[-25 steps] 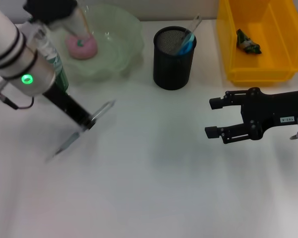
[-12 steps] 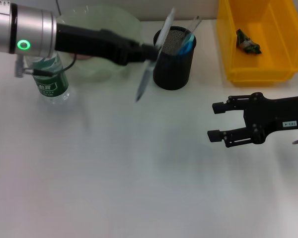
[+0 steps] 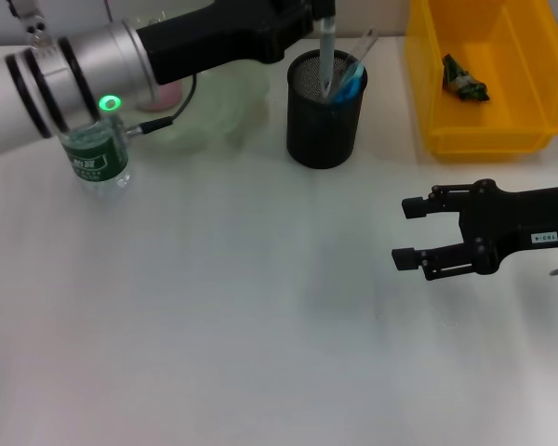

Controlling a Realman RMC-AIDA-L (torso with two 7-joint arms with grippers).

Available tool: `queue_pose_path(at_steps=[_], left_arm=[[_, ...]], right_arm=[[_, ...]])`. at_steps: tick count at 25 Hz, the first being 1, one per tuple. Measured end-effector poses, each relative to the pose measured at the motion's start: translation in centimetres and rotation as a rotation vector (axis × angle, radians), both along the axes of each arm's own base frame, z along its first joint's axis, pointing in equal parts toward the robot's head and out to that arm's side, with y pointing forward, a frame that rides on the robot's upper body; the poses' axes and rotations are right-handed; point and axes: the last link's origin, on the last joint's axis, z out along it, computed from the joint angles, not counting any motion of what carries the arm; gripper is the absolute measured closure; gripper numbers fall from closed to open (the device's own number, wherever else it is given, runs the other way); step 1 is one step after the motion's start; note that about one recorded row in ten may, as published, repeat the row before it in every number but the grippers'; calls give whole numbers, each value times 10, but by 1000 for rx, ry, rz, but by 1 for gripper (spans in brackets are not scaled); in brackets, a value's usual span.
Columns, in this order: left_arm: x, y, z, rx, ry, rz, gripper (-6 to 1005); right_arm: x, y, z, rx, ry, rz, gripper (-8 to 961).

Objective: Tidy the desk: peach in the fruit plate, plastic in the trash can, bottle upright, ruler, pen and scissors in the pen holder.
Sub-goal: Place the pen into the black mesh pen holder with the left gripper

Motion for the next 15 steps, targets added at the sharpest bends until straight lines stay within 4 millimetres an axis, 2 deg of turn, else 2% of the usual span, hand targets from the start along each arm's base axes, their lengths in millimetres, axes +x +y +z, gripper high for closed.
queue_pose_path(at_steps=[4, 6, 9, 15], left_arm=[[2, 7, -19, 128, -41, 34, 865], [3, 9, -23, 152, -38, 49, 865], [5, 21, -38, 223, 6, 125, 864], [9, 26, -53, 297, 74, 160, 863]], right_arm=[[1, -1, -1, -4, -1, -5, 142], [1, -1, -1, -5, -2, -5, 142], [1, -2, -1, -8, -1, -6, 142], [1, -2, -2, -11, -1, -5, 142]])
